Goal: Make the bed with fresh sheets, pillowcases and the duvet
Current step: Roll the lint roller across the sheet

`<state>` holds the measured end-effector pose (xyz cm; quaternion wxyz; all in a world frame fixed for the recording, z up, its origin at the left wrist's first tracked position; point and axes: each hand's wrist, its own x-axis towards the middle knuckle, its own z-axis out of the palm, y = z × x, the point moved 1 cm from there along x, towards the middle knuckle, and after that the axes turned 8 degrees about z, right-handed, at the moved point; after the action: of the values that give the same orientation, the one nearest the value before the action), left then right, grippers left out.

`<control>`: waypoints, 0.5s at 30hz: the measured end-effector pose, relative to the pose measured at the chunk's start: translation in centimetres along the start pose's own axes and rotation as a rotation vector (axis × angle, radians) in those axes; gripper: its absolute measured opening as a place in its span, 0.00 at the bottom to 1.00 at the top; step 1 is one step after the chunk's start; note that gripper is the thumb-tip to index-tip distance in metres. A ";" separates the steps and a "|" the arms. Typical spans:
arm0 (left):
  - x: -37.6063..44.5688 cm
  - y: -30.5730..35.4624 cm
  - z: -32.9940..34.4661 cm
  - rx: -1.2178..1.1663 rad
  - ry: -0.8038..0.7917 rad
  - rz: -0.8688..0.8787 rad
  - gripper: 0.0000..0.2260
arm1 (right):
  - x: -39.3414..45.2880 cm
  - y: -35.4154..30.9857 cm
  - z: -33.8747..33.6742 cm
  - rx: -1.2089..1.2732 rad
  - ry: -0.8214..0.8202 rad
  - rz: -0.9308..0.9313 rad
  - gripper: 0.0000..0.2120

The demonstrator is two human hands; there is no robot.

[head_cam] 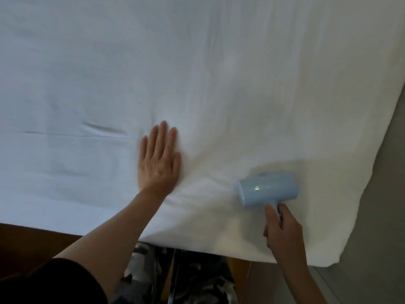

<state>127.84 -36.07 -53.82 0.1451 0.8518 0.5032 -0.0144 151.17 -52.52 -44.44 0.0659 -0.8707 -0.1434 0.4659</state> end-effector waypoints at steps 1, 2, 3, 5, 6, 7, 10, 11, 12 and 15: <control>-0.3 -0.7 -0.1 0.011 -0.006 -0.021 0.25 | -0.5 0.5 0.0 -0.017 -0.007 -0.026 0.14; -0.6 -1.3 -0.2 0.020 -0.006 -0.050 0.26 | -0.8 0.5 0.2 -0.042 -0.022 -0.068 0.14; -1.0 -1.7 -0.2 0.025 0.000 -0.088 0.26 | -1.1 0.2 0.5 -0.075 -0.041 -0.118 0.13; -1.5 -2.1 0.0 0.023 0.016 -0.185 0.26 | -1.0 -0.8 1.6 -0.169 -0.099 -0.220 0.11; -1.7 -2.3 0.1 0.019 0.021 -0.224 0.27 | -0.7 -1.6 2.4 -0.227 -0.122 -0.266 0.11; -1.9 -2.4 0.1 0.012 0.025 -0.249 0.27 | -0.3 -2.6 3.2 -0.276 -0.132 -0.307 0.11; -2.7 -2.8 0.1 0.000 0.030 -0.288 0.27 | 1.0 -7.1 5.7 -0.373 -0.097 -0.417 0.18; -2.9 -3.1 0.1 -0.005 0.036 -0.310 0.27 | 1.3 -9.2 6.4 -0.406 -0.072 -0.444 0.18; -3.3 -3.3 0.1 -0.013 0.043 -0.333 0.27 | 1.6 -11.4 7.1 -0.423 -0.055 -0.455 0.18; -4.5 -4.4 0.0 -0.030 0.046 -0.369 0.28 | 2.4 -18.1 9.6 -0.405 -0.054 -0.518 0.16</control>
<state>121.82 -37.88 -54.10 0.1411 0.7430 0.6541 -0.0136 141.03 -34.78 -47.20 0.0040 -0.7880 -0.4515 0.4185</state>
